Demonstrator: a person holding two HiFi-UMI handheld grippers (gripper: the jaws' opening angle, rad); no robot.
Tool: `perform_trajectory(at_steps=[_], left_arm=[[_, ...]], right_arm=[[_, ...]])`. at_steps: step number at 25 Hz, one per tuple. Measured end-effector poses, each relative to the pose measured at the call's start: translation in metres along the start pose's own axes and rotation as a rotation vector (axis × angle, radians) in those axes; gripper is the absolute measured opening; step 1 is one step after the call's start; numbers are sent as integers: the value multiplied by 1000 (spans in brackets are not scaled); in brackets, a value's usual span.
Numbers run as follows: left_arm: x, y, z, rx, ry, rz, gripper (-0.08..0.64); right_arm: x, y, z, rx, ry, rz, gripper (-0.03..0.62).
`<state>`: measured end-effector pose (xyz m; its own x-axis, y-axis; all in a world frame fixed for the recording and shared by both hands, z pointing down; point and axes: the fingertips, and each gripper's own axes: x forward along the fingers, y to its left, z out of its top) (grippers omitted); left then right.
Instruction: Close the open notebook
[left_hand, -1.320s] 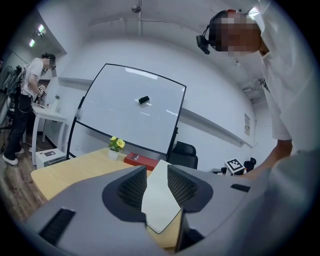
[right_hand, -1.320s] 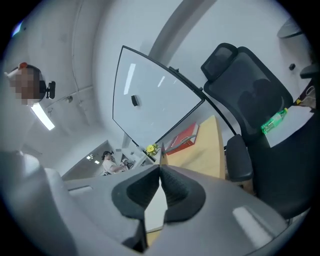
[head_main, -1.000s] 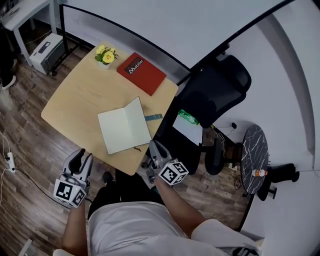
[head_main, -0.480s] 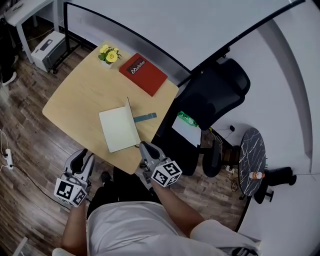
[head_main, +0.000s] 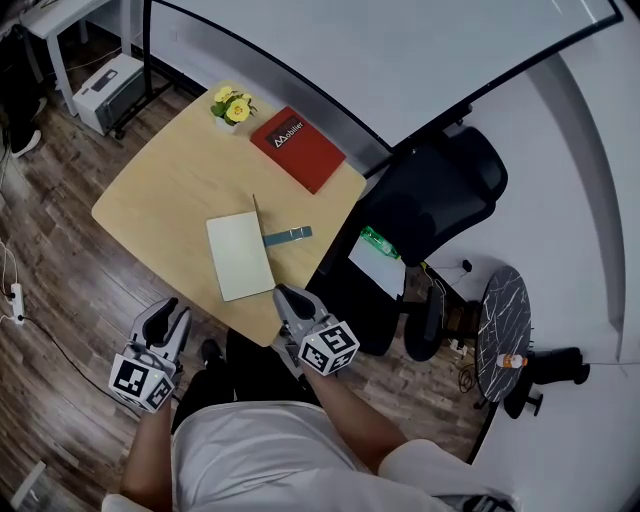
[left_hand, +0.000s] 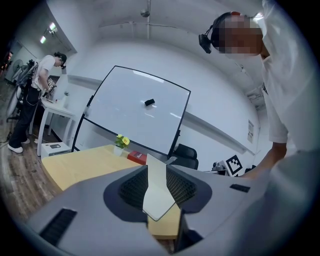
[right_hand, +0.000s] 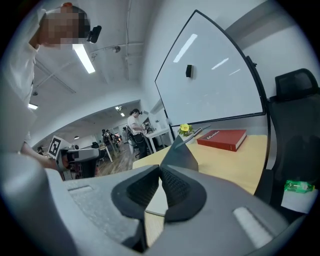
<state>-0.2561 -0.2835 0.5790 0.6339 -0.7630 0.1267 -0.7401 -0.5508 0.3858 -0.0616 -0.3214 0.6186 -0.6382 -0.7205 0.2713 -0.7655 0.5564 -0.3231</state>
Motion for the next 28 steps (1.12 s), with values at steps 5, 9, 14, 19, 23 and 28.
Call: perform_trajectory(at_steps=[5,9,14,19,23,28], left_arm=[[0,0,-6,-10,9,4,118],[-2,0,-7,-14,10,7,118],[-6,0,-12,-21,13,13,118],[-8,1,-9,-20,6,20,118],[-16,0,-12,-23,14,23,117],[-13,-6,-21,-34,28,9,117]], right_arm=[[5,8,-5,-69,42,11,17],[10,14,-8,-144,73,14,17],[18,27,-20,-242,132,44,17],[28,36,-32,-307,165,69,18],[31,43,-35,-361,172,75,18],[40,53,-40,-435,208,90,18]])
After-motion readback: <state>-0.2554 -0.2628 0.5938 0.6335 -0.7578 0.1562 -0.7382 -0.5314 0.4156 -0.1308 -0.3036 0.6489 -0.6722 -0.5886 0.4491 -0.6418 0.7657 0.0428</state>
